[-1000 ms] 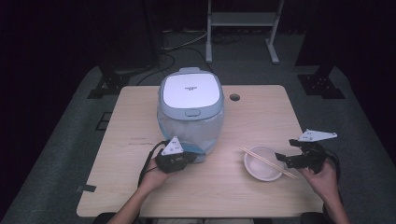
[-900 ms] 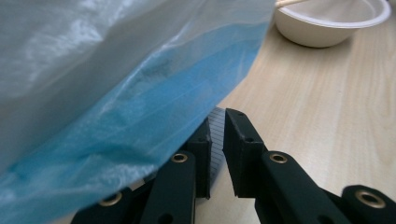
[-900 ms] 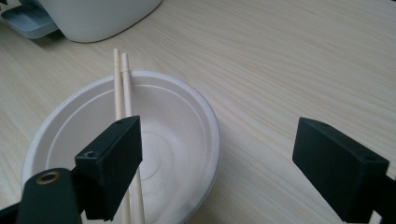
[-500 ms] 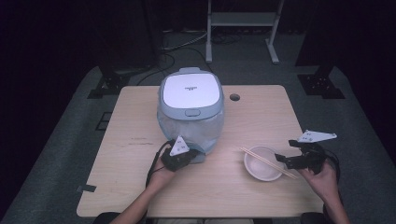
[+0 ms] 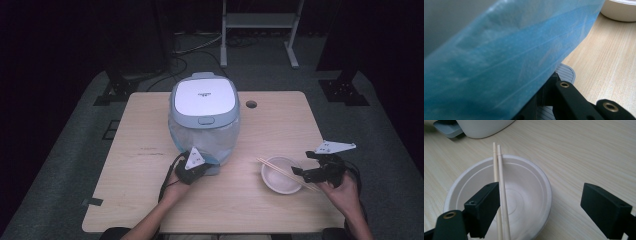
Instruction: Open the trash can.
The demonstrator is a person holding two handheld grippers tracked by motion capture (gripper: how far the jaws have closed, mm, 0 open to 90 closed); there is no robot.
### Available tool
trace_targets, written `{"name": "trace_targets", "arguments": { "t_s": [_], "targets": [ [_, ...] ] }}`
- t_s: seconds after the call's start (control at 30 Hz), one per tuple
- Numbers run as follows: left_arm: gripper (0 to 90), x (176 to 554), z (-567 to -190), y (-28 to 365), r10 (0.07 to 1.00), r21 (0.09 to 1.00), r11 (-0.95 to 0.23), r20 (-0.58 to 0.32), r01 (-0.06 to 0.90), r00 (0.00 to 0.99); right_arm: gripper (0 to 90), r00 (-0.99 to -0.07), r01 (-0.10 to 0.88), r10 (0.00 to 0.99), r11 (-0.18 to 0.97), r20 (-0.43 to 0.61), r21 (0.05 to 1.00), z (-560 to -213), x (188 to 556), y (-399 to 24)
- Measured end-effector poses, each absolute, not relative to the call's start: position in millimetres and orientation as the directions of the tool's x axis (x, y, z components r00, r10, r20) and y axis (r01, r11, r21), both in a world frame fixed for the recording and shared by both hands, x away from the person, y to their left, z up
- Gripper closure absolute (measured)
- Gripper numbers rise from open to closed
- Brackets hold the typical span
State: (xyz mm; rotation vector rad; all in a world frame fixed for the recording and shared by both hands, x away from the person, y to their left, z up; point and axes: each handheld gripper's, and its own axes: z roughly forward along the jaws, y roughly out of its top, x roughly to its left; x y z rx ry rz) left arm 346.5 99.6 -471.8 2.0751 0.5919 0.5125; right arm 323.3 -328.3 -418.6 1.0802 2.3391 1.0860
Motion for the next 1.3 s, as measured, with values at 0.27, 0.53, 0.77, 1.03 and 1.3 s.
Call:
{"name": "trace_targets", "arguments": {
  "t_s": [0.27, 0.53, 0.77, 1.03, 1.3],
  "targets": [
    [90.0, 346, -474, 97, 0.586, 0.836, -0.504, 0.148, 0.215, 0.796, 14.5, -0.664, 0.494, 0.748, 0.423, 0.015, 0.759, -415, 323, -325],
    [90.0, 346, -479, 90, 0.566, 0.778, -0.594, 0.225, 0.204, 0.793, 14.5, -0.695, 0.469, 0.719, 0.444, 0.009, 0.763, -402, 320, -318],
    [90.0, 346, -480, 91, 0.573, 0.783, -0.585, 0.216, 0.210, 0.790, 14.5, -0.727, 0.474, 0.686, 0.487, 0.014, 0.734, -398, 317, -310],
    [90.0, 347, -479, 93, 0.569, 0.779, -0.591, 0.218, 0.210, 0.793, 14.4, -0.749, 0.480, 0.662, 0.524, 0.019, 0.703, -401, 315, -305],
    [90.0, 347, -479, 93, 0.571, 0.779, -0.591, 0.218, 0.211, 0.792, 14.5, -0.765, 0.480, 0.644, 0.566, 0.005, 0.670, -407, 317, -297]
  ]
}}
